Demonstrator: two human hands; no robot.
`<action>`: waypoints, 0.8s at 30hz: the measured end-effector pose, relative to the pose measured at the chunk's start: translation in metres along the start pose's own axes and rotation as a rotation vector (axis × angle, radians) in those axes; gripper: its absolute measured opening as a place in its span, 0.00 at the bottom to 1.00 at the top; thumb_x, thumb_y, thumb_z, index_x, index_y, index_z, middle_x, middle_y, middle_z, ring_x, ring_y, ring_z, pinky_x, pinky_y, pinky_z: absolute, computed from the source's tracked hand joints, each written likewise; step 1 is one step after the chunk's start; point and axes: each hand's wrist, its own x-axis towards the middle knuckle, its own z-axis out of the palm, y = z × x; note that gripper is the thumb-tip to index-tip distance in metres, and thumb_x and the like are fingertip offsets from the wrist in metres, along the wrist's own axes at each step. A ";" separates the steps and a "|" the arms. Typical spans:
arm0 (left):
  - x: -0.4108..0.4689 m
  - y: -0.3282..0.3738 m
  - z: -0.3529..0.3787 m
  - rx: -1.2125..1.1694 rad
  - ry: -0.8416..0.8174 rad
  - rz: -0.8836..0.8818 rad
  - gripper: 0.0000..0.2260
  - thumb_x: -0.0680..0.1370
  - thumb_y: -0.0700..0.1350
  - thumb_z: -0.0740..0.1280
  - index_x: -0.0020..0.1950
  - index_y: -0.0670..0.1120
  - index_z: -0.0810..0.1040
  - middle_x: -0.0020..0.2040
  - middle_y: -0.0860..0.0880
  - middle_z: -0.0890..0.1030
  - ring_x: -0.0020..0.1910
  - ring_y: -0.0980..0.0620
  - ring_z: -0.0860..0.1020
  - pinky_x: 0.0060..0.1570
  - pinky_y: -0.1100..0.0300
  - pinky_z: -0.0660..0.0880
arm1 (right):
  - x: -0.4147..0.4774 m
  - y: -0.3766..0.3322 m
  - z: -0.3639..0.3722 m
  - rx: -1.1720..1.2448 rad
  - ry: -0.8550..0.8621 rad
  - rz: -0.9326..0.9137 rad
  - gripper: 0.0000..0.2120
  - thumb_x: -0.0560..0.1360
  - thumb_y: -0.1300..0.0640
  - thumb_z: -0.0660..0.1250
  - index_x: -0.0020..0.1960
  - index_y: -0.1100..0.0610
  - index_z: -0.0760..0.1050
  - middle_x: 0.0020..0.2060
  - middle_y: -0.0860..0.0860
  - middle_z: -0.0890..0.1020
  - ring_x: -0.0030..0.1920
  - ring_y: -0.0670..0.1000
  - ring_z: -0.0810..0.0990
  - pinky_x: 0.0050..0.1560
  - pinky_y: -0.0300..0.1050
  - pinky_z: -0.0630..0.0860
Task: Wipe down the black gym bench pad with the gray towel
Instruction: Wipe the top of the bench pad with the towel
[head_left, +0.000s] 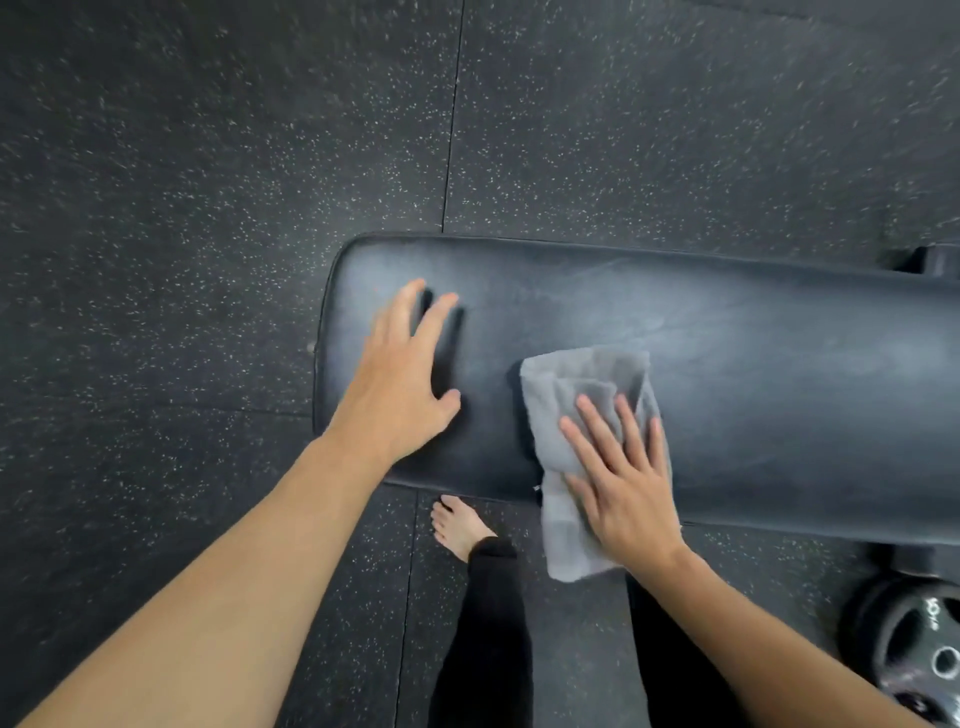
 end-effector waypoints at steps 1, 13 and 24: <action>0.006 0.008 0.010 0.068 -0.132 -0.052 0.54 0.68 0.50 0.80 0.83 0.55 0.45 0.82 0.48 0.36 0.81 0.40 0.38 0.77 0.34 0.51 | -0.004 0.015 -0.006 0.027 -0.010 0.087 0.27 0.85 0.44 0.52 0.82 0.50 0.59 0.82 0.51 0.60 0.82 0.62 0.53 0.75 0.72 0.58; 0.028 0.024 0.045 0.428 -0.457 -0.318 0.78 0.54 0.66 0.81 0.64 0.47 0.12 0.64 0.36 0.12 0.65 0.25 0.19 0.65 0.21 0.35 | 0.163 -0.053 -0.011 0.152 0.131 0.188 0.29 0.83 0.40 0.55 0.82 0.47 0.60 0.83 0.50 0.57 0.83 0.62 0.48 0.77 0.71 0.40; 0.027 0.042 0.036 0.457 -0.510 -0.384 0.79 0.54 0.64 0.83 0.65 0.53 0.11 0.62 0.39 0.10 0.63 0.29 0.16 0.69 0.24 0.36 | 0.158 0.105 -0.043 0.132 0.122 0.279 0.26 0.84 0.43 0.51 0.79 0.49 0.67 0.80 0.51 0.65 0.81 0.59 0.58 0.78 0.66 0.55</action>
